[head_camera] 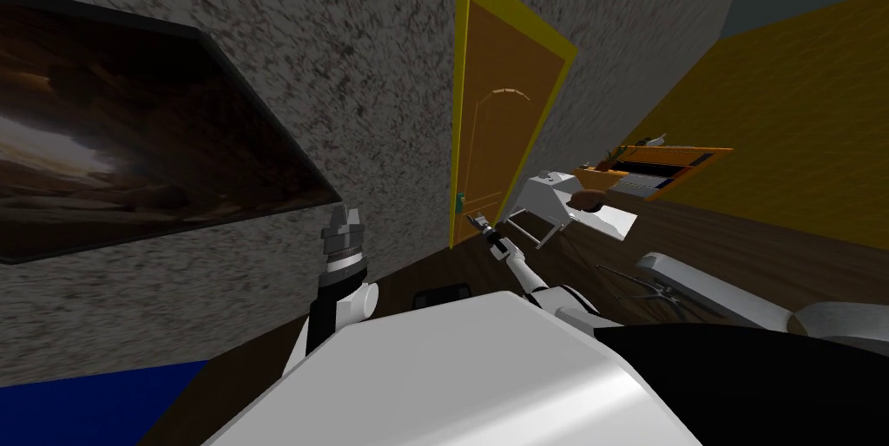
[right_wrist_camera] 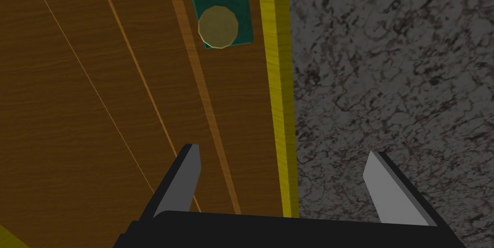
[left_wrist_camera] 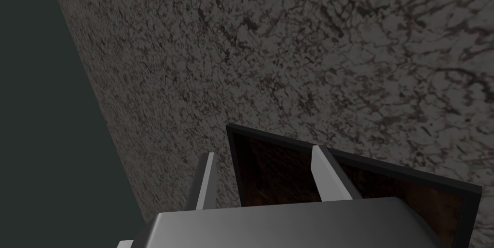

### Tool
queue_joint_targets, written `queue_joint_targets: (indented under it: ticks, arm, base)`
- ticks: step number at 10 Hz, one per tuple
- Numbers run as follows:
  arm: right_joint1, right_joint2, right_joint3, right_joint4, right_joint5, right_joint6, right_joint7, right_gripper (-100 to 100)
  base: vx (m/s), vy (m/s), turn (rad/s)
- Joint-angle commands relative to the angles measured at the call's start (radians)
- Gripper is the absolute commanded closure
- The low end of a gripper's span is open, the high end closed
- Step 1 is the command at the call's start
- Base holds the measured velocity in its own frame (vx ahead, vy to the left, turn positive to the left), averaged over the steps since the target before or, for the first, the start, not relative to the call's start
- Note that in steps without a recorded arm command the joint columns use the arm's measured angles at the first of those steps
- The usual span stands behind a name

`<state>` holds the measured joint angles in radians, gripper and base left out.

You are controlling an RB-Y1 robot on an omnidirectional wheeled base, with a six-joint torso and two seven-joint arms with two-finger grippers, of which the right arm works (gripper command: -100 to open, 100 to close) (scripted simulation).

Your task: Pull the door open

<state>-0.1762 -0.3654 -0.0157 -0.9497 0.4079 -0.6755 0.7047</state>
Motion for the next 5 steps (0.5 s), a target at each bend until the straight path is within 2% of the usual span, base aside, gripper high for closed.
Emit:
queue_joint_targets:
  ticks: [1, 5]
  arm:
    - [-0.020, -0.006, -0.003, 0.038, 0.010, -0.005, 0.017, -100]
    - [-0.064, -0.025, -0.009, 0.118, 0.040, -0.007, 0.056, -100]
  base:
    - [0.084, -0.027, 0.009]
    - [0.086, -0.029, 0.013]
